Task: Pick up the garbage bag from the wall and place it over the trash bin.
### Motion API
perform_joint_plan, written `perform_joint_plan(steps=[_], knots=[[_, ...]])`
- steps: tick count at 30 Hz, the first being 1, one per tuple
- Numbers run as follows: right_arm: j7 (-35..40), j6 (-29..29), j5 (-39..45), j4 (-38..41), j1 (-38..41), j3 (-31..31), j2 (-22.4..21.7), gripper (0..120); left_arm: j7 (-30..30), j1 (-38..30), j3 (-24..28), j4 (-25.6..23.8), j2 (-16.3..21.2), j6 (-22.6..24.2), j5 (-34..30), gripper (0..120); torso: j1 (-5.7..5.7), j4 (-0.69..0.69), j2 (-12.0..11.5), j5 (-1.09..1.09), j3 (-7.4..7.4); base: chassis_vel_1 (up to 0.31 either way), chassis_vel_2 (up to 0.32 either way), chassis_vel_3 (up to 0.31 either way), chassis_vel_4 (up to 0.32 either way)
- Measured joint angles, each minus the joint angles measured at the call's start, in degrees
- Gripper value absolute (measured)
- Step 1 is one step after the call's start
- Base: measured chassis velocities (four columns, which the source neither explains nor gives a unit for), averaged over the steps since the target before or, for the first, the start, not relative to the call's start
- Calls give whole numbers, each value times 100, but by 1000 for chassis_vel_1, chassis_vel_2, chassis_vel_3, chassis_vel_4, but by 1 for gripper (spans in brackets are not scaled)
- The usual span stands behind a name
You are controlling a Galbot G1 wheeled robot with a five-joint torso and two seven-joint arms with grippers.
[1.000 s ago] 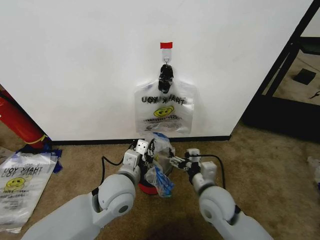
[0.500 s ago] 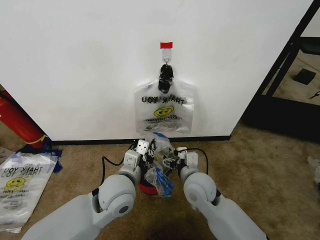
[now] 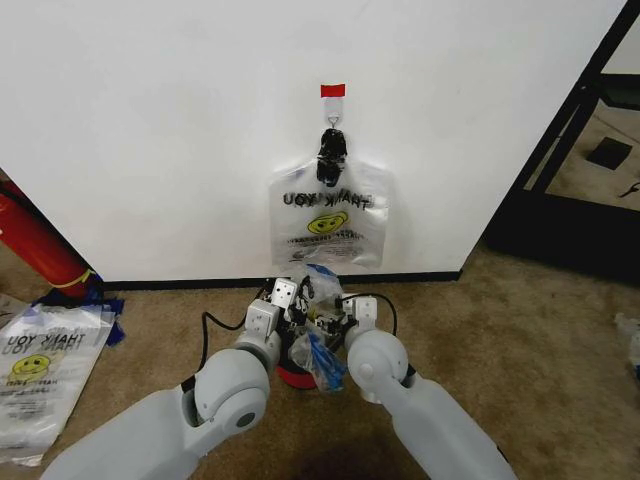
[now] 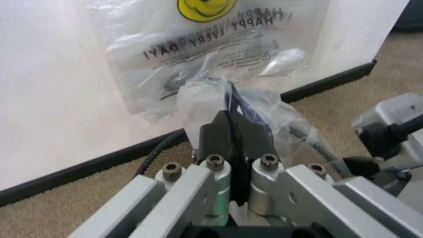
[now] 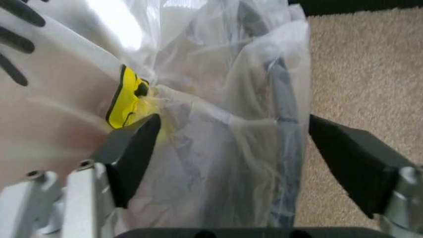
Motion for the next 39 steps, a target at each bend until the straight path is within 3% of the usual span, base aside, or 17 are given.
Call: perform_joint_plan(steps=[7,28,39], knots=[[282,-7,387,-92,47,27,48,79,8,50,-8,-23,-6,-14,19,0,0,-1,1,0,0,0,0,0,0],[534,35,555,-229,7,90,223,1,35,156,-23,-54,-3,-51,72,0,-1,-1,2,0,-1,0,0,0,0],[299,361,281,-83,-284,267,264,0,41,242,-124,-176,52,-67,78,0,0,3,1,1,1,0,0,0,0]])
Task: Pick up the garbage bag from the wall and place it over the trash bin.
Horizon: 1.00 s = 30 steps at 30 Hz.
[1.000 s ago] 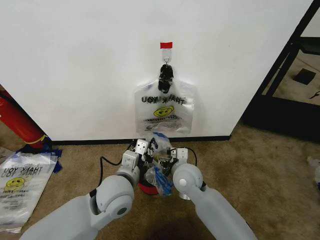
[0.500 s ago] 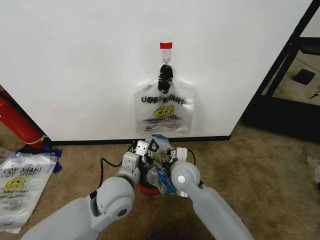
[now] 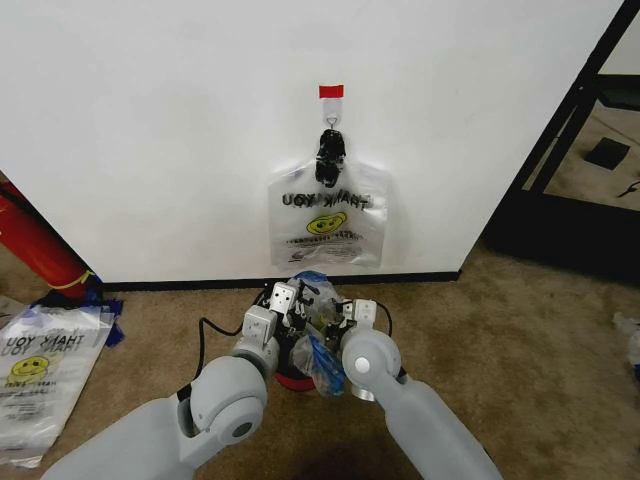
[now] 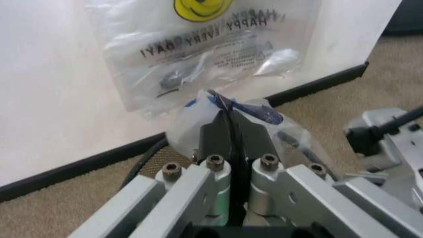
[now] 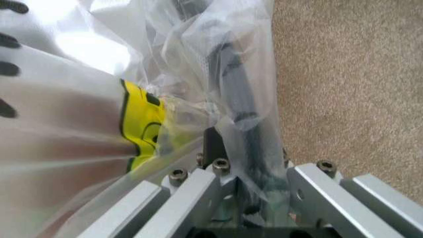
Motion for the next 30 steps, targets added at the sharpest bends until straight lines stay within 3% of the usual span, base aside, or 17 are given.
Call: perform_joint_plan(steps=[12,30], knots=[[-710,355,-436,1067,-879,872,-423,0,-4,247,-518,-341,301,-28,-79,0,1,-3,-1,-1,-1,0,0,0,0],[-1231,486,-628,1873,-1894,1175,-564,0,78,1066,-1322,-526,683,-7,-331,0,0,-3,-1,-1,-2,0,0,0,0]])
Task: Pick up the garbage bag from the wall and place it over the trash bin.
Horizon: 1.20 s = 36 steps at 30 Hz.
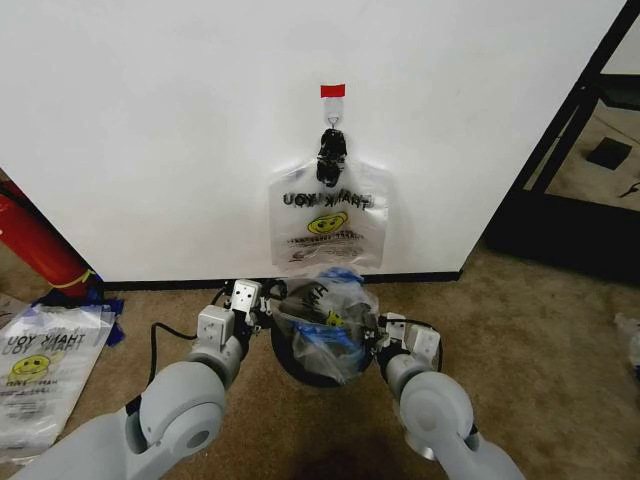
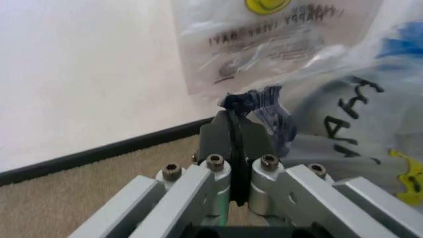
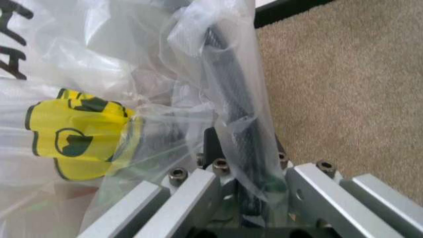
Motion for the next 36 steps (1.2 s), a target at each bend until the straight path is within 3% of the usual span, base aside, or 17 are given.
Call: perform_joint_plan(steps=[7,13,17,20,22,26,28,31,36], knots=[[-12,0,-95,65,-174,43,19,0,269,428,-291,-500,170,-96,64,4,0,0,0,0,0,0,0,0,0],[-37,21,-230,13,-224,45,74,0,657,760,-635,-1035,480,-64,198,30,0,1,1,0,0,0,0,0,0],[-130,67,-402,-16,-278,45,78,0,851,699,-751,-1116,655,-82,180,43,0,1,1,0,0,0,0,0,0],[-179,84,-465,-16,-318,41,87,0,1264,205,-415,-1120,868,-264,180,58,0,1,1,1,0,0,0,0,0],[-181,85,-477,-16,-323,41,92,0,1446,-15,-242,-1097,918,-317,182,62,0,0,1,0,0,0,0,0,0],[-181,84,-501,-9,-368,36,101,0,1905,-647,278,-817,987,-441,264,73,0,-2,1,1,0,0,0,0,0],[-187,77,-517,6,-397,21,91,0,2195,-957,498,-577,1017,-466,297,86,1,-2,1,-1,0,0,0,0,0],[-208,65,-515,-13,-362,-36,87,0,2390,-1078,575,-388,1051,-465,346,91,1,2,1,1,1,0,0,0,0],[-224,55,-507,-57,-305,-87,79,0,2559,-1180,650,-133,1039,-439,365,88,1,0,1,0,1,0,0,0,0]])
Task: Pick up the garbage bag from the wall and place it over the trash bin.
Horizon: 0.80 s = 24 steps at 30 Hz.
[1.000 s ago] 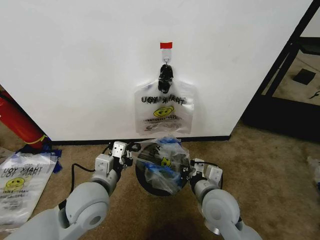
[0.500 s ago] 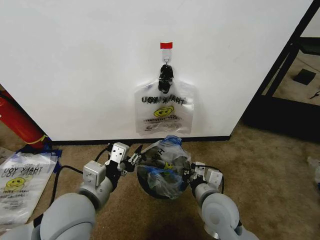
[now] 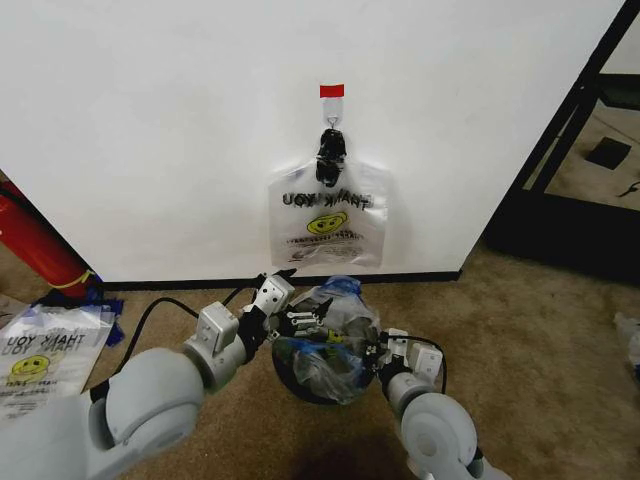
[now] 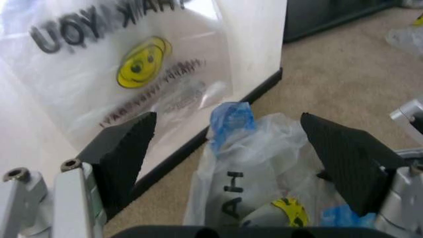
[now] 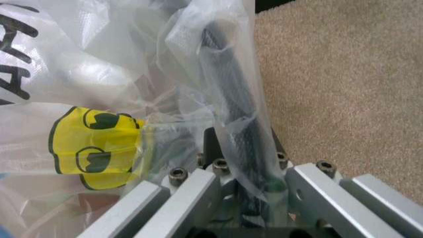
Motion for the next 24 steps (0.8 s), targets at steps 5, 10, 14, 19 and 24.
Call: perform_joint_plan(steps=[5,10,14,19,24], knots=[[-2,-16,23,-18,47,-48,-2,0,81,49,55,184,-114,18,2,68,0,0,0,0,0,0,0,0,0],[3,-26,48,-32,87,-84,-16,0,205,132,57,279,-118,18,44,59,0,0,0,0,0,0,0,0,0],[12,-30,71,-34,112,-118,-16,0,265,212,58,438,-150,46,201,57,0,0,0,1,0,0,0,0,0],[12,-38,102,-35,123,-167,-14,0,234,276,61,630,-219,48,444,58,0,1,0,0,0,0,0,0,0],[12,-46,109,-24,113,-179,-19,0,201,291,64,725,-243,62,553,55,0,0,0,0,-1,0,0,0,0]])
